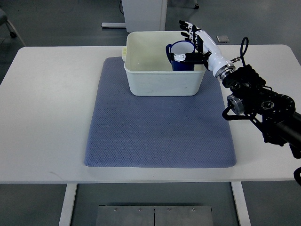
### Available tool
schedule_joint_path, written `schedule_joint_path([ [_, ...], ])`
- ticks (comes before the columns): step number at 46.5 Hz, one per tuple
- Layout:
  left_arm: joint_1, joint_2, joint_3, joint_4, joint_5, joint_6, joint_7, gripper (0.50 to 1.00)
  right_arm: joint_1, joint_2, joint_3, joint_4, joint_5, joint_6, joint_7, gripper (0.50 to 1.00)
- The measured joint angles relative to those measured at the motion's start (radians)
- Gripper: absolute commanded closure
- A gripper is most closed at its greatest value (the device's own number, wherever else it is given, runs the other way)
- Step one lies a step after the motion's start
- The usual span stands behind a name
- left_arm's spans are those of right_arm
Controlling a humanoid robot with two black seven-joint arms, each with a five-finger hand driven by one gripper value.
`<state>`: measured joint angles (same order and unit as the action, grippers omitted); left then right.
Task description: Place cup in box with right hand
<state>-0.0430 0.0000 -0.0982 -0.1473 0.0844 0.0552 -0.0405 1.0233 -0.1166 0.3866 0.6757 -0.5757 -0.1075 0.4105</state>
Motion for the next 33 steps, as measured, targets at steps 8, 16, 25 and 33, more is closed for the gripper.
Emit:
schedule_joint_path([
  [8,0.0,0.0,-0.001,0.0,0.0,0.0,0.0,0.5,0.0,0.0,-0.003,0.001,0.0,0.0,0.001,0.502],
  [16,0.0,0.0,-0.001,0.001,0.0,0.0,0.001,0.5,0.003,0.0,-0.003,0.008,0.0,0.001,0.001,0.502],
  [25,0.0,0.0,0.0,0.0,0.0,0.0,0.001,0.5,0.016,-0.019,-0.001,0.019,0.0,0.003,-0.007,0.502],
  [33,0.0,0.0,-0.001,0.0,0.0,0.0,0.001,0.5,0.021,-0.093,0.005,0.045,0.038,0.015,-0.011,0.502],
])
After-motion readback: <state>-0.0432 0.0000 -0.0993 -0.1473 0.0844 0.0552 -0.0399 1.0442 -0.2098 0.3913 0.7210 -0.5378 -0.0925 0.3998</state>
